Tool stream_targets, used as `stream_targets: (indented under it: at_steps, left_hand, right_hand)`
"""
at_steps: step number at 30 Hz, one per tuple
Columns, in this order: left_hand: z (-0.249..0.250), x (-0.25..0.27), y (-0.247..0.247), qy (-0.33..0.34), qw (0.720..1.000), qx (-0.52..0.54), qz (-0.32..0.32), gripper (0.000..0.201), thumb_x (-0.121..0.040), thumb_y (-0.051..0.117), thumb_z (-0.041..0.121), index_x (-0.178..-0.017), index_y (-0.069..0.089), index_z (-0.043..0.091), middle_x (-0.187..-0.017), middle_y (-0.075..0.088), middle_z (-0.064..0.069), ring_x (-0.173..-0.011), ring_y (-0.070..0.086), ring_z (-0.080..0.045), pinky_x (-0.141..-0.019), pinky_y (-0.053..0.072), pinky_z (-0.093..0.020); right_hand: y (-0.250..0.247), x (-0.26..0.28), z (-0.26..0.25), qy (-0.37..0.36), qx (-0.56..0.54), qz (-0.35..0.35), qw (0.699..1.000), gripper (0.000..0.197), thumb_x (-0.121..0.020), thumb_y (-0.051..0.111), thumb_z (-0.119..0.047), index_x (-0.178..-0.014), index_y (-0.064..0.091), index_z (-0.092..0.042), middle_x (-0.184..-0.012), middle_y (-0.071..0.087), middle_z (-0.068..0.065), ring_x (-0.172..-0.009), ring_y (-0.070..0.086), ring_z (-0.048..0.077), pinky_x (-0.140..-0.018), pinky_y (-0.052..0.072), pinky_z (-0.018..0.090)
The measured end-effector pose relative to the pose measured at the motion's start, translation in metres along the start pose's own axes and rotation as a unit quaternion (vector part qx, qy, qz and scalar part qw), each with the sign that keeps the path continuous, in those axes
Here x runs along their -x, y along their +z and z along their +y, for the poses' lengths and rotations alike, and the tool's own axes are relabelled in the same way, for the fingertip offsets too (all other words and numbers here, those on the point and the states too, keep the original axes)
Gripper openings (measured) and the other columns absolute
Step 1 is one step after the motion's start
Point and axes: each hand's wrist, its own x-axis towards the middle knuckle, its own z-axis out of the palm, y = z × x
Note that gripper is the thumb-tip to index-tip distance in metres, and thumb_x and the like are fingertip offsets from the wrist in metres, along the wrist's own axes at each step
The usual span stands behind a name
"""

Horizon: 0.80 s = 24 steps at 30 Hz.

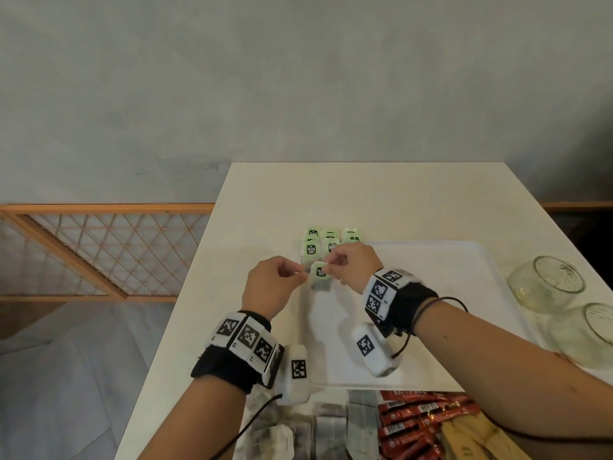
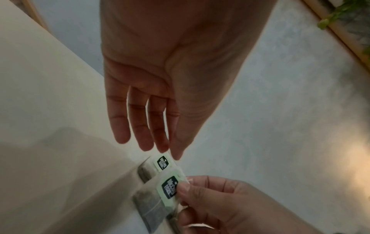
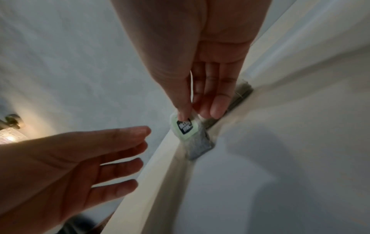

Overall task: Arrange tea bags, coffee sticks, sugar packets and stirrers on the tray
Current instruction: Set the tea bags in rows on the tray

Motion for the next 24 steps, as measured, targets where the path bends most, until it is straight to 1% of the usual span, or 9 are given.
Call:
stream_targets:
  at_steps: [4,7,9,10,14,16,19,22,24]
  left_hand:
    - [-0.007,-0.009,-0.004,-0.005,1.000,-0.021,0.014,0.009,-0.079,0.077,0.024,-0.084,0.070,0.025,-0.080,0.068,0.005,-0.080,0.066,-0.016,-0.076,0.051,-0.029]
    - [-0.010,-0.016,-0.005,-0.010,1.000,-0.016,0.010,0.009,-0.080,0.077,0.025,-0.086,0.070,0.026,-0.081,0.067,0.004,-0.079,0.064,-0.015,-0.071,0.047,-0.027]
    - [-0.011,-0.019,-0.005,-0.012,1.000,-0.011,0.004,0.009,-0.080,0.077,0.025,-0.086,0.070,0.027,-0.080,0.066,0.004,-0.077,0.062,-0.014,-0.071,0.047,-0.027]
    - [-0.010,-0.021,-0.005,-0.011,1.000,-0.010,0.001,0.009,-0.080,0.077,0.024,-0.086,0.070,0.027,-0.079,0.066,0.004,-0.077,0.062,-0.013,-0.072,0.048,-0.027]
    - [0.000,-0.019,-0.008,-0.002,1.000,-0.013,-0.004,0.011,-0.080,0.077,0.024,-0.089,0.071,0.025,-0.077,0.064,0.005,-0.078,0.063,-0.015,-0.072,0.049,-0.027]
    - [0.011,-0.012,-0.012,0.014,1.000,-0.018,-0.011,0.013,-0.081,0.076,0.024,-0.093,0.071,0.024,-0.080,0.065,0.004,-0.079,0.063,-0.015,-0.072,0.048,-0.026]
    - [0.031,0.007,-0.016,0.044,0.998,-0.029,-0.036,0.018,-0.080,0.077,0.027,-0.096,0.071,0.023,-0.083,0.067,0.003,-0.080,0.063,-0.013,-0.070,0.047,-0.023]
    - [0.043,0.036,-0.013,0.076,0.992,-0.073,-0.064,0.018,-0.080,0.077,0.028,-0.098,0.071,0.024,-0.090,0.070,0.004,-0.084,0.062,-0.008,-0.069,0.043,-0.018]
    - [0.045,0.058,-0.009,0.089,0.987,-0.103,-0.079,0.018,-0.080,0.077,0.027,-0.097,0.072,0.024,-0.089,0.069,0.008,-0.086,0.062,-0.006,-0.070,0.043,-0.017]
  right_hand:
    - [0.008,-0.019,-0.006,0.004,-0.006,0.007,1.000,0.004,-0.081,0.075,-0.014,-0.081,0.072,-0.016,-0.064,0.060,-0.008,-0.064,0.057,0.013,-0.075,0.057,0.035]
    - [0.012,-0.032,-0.012,0.006,-0.006,0.015,1.000,0.018,-0.079,0.076,-0.013,-0.070,0.067,-0.025,-0.064,0.061,-0.007,-0.066,0.058,0.016,-0.077,0.057,0.038]
    - [0.012,-0.038,-0.013,0.009,0.010,0.015,1.000,0.005,-0.080,0.076,-0.015,-0.079,0.073,-0.018,-0.071,0.065,-0.003,-0.071,0.060,0.016,-0.077,0.055,0.033]
    - [0.012,-0.040,-0.014,0.009,0.027,0.016,0.999,0.005,-0.080,0.076,-0.016,-0.085,0.075,-0.015,-0.075,0.067,-0.001,-0.073,0.060,0.015,-0.077,0.054,0.029]
    - [0.006,-0.034,-0.016,0.014,0.026,0.015,0.999,0.024,-0.076,0.079,-0.022,-0.099,0.072,-0.017,-0.085,0.068,0.001,-0.081,0.063,0.017,-0.081,0.053,0.031]
    - [-0.001,-0.020,-0.020,0.003,0.025,0.017,1.000,0.031,-0.076,0.079,-0.026,-0.104,0.068,-0.020,-0.088,0.066,-0.002,-0.080,0.061,0.013,-0.079,0.051,0.029]
    - [-0.017,0.014,-0.029,-0.040,0.014,0.019,0.999,0.025,-0.077,0.080,-0.027,-0.099,0.069,-0.021,-0.083,0.062,-0.008,-0.068,0.054,0.003,-0.067,0.044,0.018]
    - [-0.028,0.060,-0.029,-0.058,0.002,-0.022,0.998,0.018,-0.078,0.078,-0.024,-0.095,0.071,-0.023,-0.082,0.063,-0.011,-0.065,0.053,-0.002,-0.061,0.039,0.008]
    - [-0.030,0.090,-0.022,-0.058,0.003,-0.052,0.997,0.017,-0.079,0.078,-0.023,-0.094,0.072,-0.026,-0.081,0.066,-0.011,-0.064,0.055,-0.002,-0.061,0.039,0.007]
